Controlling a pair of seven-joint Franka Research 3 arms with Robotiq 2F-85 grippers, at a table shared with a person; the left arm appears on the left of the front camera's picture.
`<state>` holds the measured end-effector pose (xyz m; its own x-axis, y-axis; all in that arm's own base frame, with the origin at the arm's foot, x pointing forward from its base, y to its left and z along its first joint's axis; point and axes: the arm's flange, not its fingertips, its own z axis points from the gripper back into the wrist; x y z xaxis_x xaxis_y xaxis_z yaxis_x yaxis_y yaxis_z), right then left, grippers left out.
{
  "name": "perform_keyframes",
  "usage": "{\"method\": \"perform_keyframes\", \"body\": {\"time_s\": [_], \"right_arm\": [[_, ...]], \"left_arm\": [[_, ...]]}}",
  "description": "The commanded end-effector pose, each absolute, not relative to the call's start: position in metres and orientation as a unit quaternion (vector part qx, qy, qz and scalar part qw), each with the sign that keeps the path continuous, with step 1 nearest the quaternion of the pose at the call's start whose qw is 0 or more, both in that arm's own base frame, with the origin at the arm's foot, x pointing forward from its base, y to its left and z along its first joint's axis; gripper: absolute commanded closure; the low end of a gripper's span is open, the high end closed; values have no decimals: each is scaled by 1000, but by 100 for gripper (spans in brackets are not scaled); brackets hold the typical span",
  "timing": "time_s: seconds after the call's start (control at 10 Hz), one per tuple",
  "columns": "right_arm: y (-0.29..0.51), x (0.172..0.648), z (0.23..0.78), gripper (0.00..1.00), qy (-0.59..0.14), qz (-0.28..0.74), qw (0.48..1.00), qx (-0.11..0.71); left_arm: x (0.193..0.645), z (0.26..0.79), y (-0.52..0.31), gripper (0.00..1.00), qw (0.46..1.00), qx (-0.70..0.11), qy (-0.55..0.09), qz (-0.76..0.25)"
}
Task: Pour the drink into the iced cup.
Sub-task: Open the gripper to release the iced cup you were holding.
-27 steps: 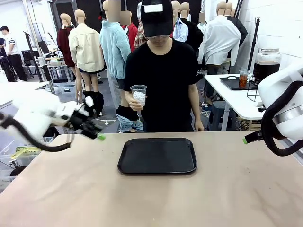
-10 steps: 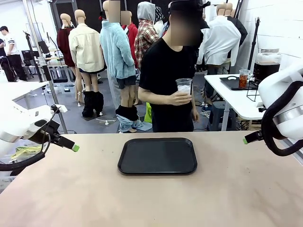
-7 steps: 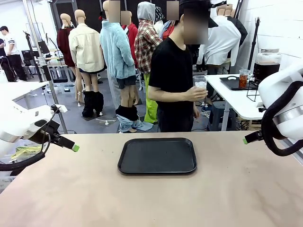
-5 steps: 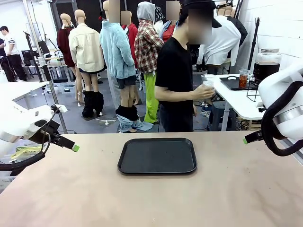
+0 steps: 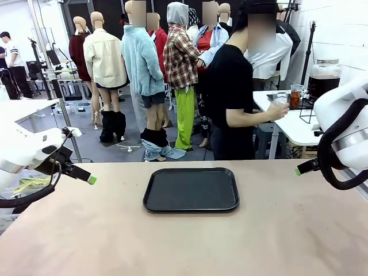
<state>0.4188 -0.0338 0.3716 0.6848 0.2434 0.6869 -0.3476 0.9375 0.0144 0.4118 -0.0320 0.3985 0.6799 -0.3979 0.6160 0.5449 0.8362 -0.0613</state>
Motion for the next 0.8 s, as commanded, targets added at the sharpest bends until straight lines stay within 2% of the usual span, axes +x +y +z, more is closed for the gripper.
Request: {"method": "perform_keyframes", "body": {"time_s": [0.0,0.7], "right_arm": [[-34,417,368,0,-368,162,913,74],[-34,417,368,0,-368,162,913,74]], "left_arm": [[412,399,-29,0,909,-118,-305,-260],[412,399,-29,0,909,-118,-305,-260]]}}
